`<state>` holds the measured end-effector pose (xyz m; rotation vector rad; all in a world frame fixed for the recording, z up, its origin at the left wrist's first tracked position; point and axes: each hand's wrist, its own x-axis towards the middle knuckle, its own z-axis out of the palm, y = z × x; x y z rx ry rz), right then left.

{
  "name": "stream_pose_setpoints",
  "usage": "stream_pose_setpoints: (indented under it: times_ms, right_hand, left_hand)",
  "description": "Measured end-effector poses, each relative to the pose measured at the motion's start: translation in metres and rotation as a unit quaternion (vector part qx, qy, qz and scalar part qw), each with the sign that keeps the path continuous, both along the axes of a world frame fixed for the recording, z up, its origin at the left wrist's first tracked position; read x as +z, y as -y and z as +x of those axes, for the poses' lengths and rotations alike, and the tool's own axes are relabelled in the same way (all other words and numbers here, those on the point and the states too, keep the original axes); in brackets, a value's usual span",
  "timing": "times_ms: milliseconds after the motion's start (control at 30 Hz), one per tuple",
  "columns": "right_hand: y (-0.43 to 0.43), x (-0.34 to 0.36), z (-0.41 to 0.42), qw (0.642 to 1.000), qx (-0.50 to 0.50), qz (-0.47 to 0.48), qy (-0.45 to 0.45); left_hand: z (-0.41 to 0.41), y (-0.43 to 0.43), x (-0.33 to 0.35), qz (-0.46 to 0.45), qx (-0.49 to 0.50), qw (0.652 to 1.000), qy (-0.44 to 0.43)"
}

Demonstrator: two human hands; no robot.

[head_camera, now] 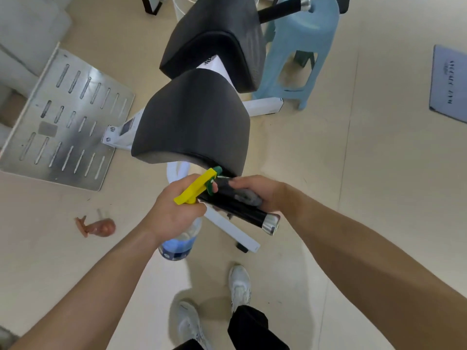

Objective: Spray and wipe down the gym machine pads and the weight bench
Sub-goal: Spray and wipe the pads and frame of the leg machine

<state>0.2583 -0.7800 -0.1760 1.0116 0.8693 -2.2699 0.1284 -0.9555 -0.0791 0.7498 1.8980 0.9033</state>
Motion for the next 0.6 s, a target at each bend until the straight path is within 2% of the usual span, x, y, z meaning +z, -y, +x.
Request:
stream_pose_setpoints:
  times_ms: [200, 300, 400, 467, 500, 533, 567, 600]
  right_hand:
    - [0.001, 0.005, -0.023, 0.995, 0.1, -0.013, 0.021]
    - [0.003, 0.01, -0.012, 0.993, 0.098, -0.035, 0.048]
    - [0.003, 0.017, 0.009, 0.989, 0.117, -0.021, 0.093]
    - [0.0, 0.03, 0.02, 0.981, 0.139, 0.051, 0.126]
    - [-0.002, 0.041, 0.022, 0.965, 0.196, 0.127, 0.122]
    - [-0.003, 0.057, 0.02, 0.923, 0.285, 0.232, 0.112]
    - [0.001, 0.073, 0.018, 0.86, 0.354, 0.353, 0.102]
    - [0.009, 0.087, 0.014, 0.779, 0.4, 0.476, 0.084]
  left_hand:
    - [-0.001, -0.005, -0.005, 0.001, -0.03, 0.999, -0.018]
    - [-0.006, -0.001, -0.012, -0.007, -0.047, 0.999, -0.017]
    - [-0.009, 0.008, -0.012, -0.011, -0.065, 0.998, 0.006]
    - [-0.012, 0.016, -0.01, -0.007, -0.085, 0.996, 0.02]
    - [-0.014, 0.019, -0.01, -0.007, -0.092, 0.996, 0.016]
    - [-0.017, 0.022, -0.01, -0.009, -0.099, 0.995, 0.006]
    - [-0.021, 0.026, -0.009, -0.012, -0.104, 0.995, -0.004]
    - [-0.024, 0.03, -0.007, -0.014, -0.109, 0.994, -0.012]
